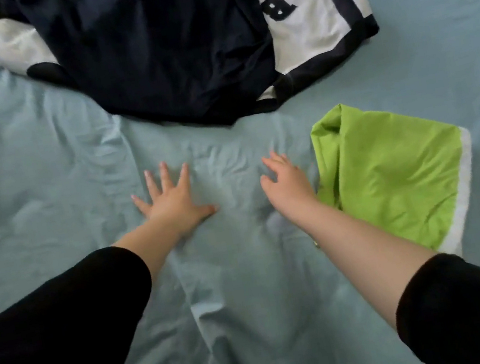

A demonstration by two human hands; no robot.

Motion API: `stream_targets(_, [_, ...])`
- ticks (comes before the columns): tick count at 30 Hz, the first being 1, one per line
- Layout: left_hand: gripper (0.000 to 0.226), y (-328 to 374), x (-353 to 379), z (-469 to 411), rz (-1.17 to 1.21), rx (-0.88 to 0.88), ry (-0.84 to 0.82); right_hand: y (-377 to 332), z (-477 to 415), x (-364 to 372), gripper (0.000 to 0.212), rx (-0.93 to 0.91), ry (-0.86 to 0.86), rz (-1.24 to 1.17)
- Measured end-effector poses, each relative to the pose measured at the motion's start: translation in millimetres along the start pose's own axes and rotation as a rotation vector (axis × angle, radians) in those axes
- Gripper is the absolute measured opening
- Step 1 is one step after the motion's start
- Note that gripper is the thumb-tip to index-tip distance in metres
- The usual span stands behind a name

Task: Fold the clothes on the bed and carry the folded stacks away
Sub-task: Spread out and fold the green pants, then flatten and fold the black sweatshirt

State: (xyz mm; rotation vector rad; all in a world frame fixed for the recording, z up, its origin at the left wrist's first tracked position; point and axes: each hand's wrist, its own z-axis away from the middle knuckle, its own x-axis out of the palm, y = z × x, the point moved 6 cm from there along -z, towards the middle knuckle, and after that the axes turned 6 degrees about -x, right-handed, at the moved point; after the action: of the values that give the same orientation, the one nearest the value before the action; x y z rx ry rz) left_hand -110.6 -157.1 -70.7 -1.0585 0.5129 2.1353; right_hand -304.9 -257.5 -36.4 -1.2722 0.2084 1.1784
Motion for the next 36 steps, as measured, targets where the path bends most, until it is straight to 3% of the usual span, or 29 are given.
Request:
stream_targets(2, [0.127,-33,-1,-17,-0.006,-0.042,-0.063,-22,-22,19,0.053,-0.038,-0.069,0.101])
stream_targets(4, [0.130,-43,6,-26,0.024,0.023,-0.121,-39,-43,33,0.061,-0.068,-0.096,0.183])
stream_targets(9, [0.132,-43,26,-48,0.056,0.093,-0.178,-65,-106,38,0.086,-0.036,0.058,0.226])
stream_targets(12, [0.132,-45,27,-48,0.048,0.115,-0.171,-78,-139,31,0.060,-0.042,0.113,0.304])
stream_targets(15, [0.132,-40,27,-46,0.067,0.141,-0.197,-89,-139,18,0.030,-0.071,0.287,0.251])
stream_targets(18, [0.132,-39,26,-43,0.074,0.141,-0.209,-102,-109,25,0.027,-0.167,0.317,0.214])
stream_targets(21, [0.131,-40,24,-39,0.083,0.159,-0.222,-98,-74,52,0.030,-0.160,0.167,0.247])
stream_targets(23, [0.126,-43,16,-33,0.123,0.172,-0.158,-87,-49,66,0.033,-0.071,0.123,0.207])
stream_targets(27, [0.114,-67,-6,1,0.477,0.106,0.173,-72,7,90,0.038,0.095,0.094,0.032])
stream_targets(31, [0.121,-67,0,62,0.303,0.221,0.241,-74,63,106,0.039,0.193,-0.056,-0.334])
stream_targets(34, [0.094,-68,-6,101,0.203,0.248,0.350,-77,104,101,0.039,0.262,-0.116,-0.457])
stream_targets(36, [0.068,-68,-12,121,0.082,0.358,0.409,-78,129,93,0.049,0.274,-0.137,-0.532])
